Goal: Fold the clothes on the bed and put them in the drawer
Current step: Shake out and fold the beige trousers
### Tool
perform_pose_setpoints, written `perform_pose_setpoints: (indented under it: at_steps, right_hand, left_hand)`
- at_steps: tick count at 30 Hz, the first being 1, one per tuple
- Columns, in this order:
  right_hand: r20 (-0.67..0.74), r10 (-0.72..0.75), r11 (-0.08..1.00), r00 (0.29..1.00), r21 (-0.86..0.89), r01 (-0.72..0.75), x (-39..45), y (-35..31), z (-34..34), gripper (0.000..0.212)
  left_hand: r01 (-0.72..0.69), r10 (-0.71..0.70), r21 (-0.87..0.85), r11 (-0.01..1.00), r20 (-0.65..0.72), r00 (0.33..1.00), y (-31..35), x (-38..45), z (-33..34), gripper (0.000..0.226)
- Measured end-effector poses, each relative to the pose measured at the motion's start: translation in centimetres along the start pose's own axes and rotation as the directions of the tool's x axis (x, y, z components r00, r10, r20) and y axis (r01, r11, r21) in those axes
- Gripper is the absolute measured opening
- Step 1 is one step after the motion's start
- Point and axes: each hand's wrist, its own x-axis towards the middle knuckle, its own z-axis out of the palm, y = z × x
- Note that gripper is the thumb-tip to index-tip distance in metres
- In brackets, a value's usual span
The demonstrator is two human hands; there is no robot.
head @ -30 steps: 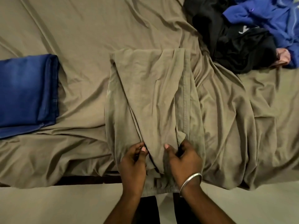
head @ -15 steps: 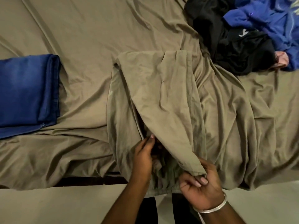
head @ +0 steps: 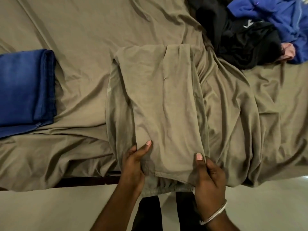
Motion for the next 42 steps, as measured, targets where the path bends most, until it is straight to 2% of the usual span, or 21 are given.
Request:
perform_pose_setpoints:
  at_steps: [4,6,8,10,11,13,15,18,19,21,23,26,27,28,30,34,37,39,40,41,42]
  right_hand:
    - [-0.010,-0.028,0.996,1.000,-0.089,0.027,0.5,2.1,-0.8,0.060]
    - [-0.020,-0.020,0.981,1.000,-0.193,0.016,0.8,3.0,-1.4,0.061]
    - [0.014,-0.036,0.924,0.999,-0.380,0.038,1.6,3.7,-1.9,0.050]
    - [0.042,-0.046,0.855,0.998,-0.515,0.061,2.5,4.5,-2.2,0.027]
    - [0.049,-0.027,0.841,0.998,-0.539,0.049,2.9,4.6,-2.0,0.026]
    - [0.076,-0.004,0.848,0.997,-0.529,0.043,3.7,4.3,-1.3,0.042]
    - [0.101,0.005,0.829,0.995,-0.556,0.052,4.2,3.6,-0.6,0.041]
    - [0.087,0.109,0.804,0.990,-0.593,-0.037,5.5,3.1,-0.1,0.038]
    - [0.086,0.183,0.811,0.979,-0.576,-0.100,5.8,3.1,0.0,0.035]
    - [0.128,0.288,0.851,0.949,-0.489,-0.193,5.8,2.4,0.1,0.019]
    - [0.198,0.208,0.923,0.958,-0.365,-0.124,4.6,1.3,-0.2,0.004]
    - [0.344,0.012,0.985,0.939,-0.167,0.049,1.3,-0.1,-1.3,0.029]
    - [0.364,0.012,0.988,0.931,-0.146,0.044,0.3,0.1,-2.0,0.034]
    - [0.381,0.041,0.989,0.923,-0.149,0.018,-0.4,0.8,-2.8,0.039]
    - [0.416,0.135,0.976,0.899,-0.211,-0.049,-1.4,3.1,-4.7,0.046]
    - [0.420,0.290,0.896,0.860,-0.435,-0.090,-1.8,8.0,-7.5,0.051]
    - [0.362,0.348,0.773,0.865,-0.633,-0.047,-1.1,11.0,-8.1,0.040]
    - [0.257,0.286,0.627,0.923,-0.779,0.023,-0.6,11.1,-7.6,0.029]
    - [0.208,0.151,0.560,0.966,-0.824,0.090,-0.6,10.6,-7.3,0.026]
    - [0.205,-0.048,0.517,0.977,-0.832,0.201,-0.4,10.0,-7.0,0.027]
    - [0.236,-0.243,0.491,0.941,-0.807,0.329,-0.3,9.1,-6.5,0.030]
  left_hand:
    - [-0.011,0.010,0.049,0.999,0.004,1.000,0.1,-0.4,-1.6,0.042]
    - [-0.027,0.048,0.214,0.976,-0.092,0.995,-0.1,-0.3,-2.3,0.040]
    - [-0.106,0.213,0.468,0.878,-0.182,0.960,-0.5,-0.1,-3.1,0.032]
    - [-0.188,0.380,0.637,0.747,-0.178,0.908,-1.1,-0.2,-3.5,0.025]
    - [-0.216,0.424,0.680,0.701,-0.154,0.892,-1.2,-0.4,-3.6,0.024]
    - [-0.268,0.459,0.713,0.648,-0.085,0.884,-1.4,-0.6,-3.4,0.023]
    - [-0.290,0.422,0.684,0.669,-0.029,0.906,-1.2,-0.4,-2.7,0.026]
    - [-0.222,0.294,0.585,0.780,-0.028,0.955,-0.3,-0.2,-1.6,0.049]
    - [-0.183,0.239,0.536,0.824,-0.035,0.970,0.3,-0.3,-1.3,0.047]
    - [-0.132,0.168,0.493,0.860,-0.029,0.985,1.5,-0.6,-1.0,0.029]
    - [-0.121,0.157,0.506,0.854,-0.030,0.987,2.1,-1.7,-1.2,0.026]
    - [-0.098,0.142,0.519,0.849,-0.045,0.989,1.6,-3.8,-2.7,0.060]
    - [-0.094,0.139,0.534,0.840,-0.046,0.989,1.0,-4.6,-3.4,0.063]
    - [-0.089,0.142,0.560,0.824,-0.052,0.989,0.3,-5.5,-4.0,0.052]
    - [-0.061,0.142,0.611,0.789,-0.086,0.986,-1.9,-6.6,-5.6,0.029]
    - [0.012,0.132,0.721,0.693,-0.143,0.981,-7.4,-6.1,-9.4,0.036]
    - [0.066,0.147,0.764,0.642,-0.207,0.967,-10.4,-4.4,-11.4,0.030]
    - [0.093,0.209,0.805,0.585,-0.261,0.942,-10.8,-3.8,-11.8,0.024]
    - [0.094,0.284,0.832,0.547,-0.290,0.914,-10.5,-3.8,-11.8,0.026]
    - [0.056,0.410,0.879,0.473,-0.276,0.869,-10.2,-3.7,-11.8,0.030]
    - [-0.008,0.548,0.933,0.359,-0.204,0.811,-9.6,-3.6,-11.5,0.036]
